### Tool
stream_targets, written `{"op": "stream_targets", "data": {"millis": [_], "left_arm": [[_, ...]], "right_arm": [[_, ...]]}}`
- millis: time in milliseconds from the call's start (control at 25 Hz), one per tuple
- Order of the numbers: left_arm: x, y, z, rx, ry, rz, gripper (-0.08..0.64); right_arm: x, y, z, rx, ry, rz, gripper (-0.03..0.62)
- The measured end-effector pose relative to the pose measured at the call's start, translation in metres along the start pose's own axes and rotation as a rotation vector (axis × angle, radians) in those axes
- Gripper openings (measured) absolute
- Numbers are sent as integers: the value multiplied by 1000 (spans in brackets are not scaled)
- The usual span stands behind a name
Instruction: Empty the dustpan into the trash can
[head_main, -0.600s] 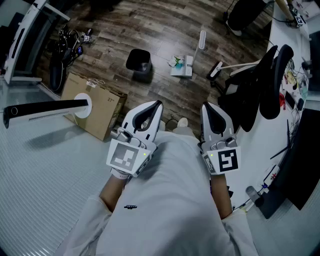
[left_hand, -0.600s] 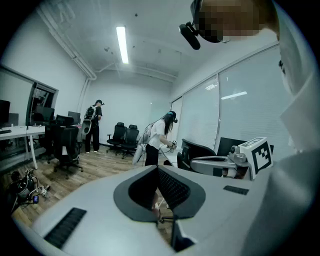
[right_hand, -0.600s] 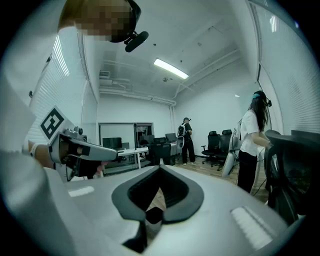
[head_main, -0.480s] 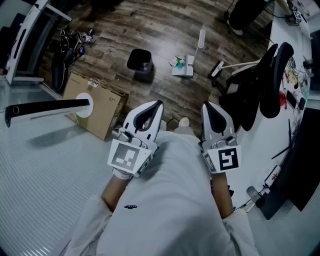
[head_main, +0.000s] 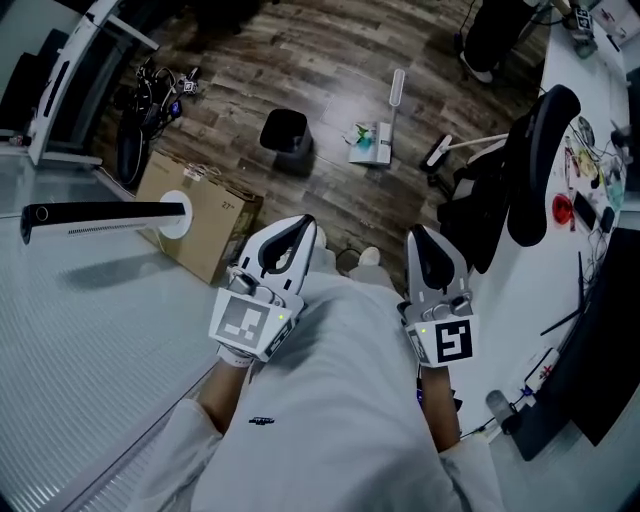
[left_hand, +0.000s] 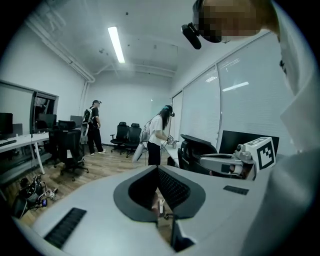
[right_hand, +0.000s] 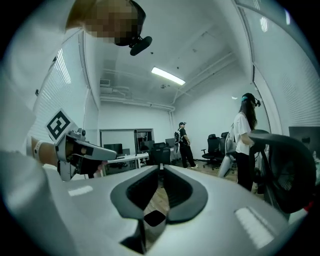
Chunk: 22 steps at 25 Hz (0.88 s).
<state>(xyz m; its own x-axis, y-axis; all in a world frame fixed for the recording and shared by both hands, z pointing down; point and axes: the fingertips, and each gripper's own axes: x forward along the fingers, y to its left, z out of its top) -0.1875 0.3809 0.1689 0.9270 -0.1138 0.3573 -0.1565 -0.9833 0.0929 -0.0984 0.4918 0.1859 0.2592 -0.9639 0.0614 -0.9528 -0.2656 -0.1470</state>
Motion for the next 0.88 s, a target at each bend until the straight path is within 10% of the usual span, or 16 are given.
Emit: {"op": "stream_targets", "data": {"millis": [440,880], "left_arm": [[26,-27,-6,-24,34,26,6],[79,43,3,-82,42,-12,7]], "right_arm": [[-6,-25,-13,51,-8,57,77],[84,-37,-17,94,36,48,138]]}}
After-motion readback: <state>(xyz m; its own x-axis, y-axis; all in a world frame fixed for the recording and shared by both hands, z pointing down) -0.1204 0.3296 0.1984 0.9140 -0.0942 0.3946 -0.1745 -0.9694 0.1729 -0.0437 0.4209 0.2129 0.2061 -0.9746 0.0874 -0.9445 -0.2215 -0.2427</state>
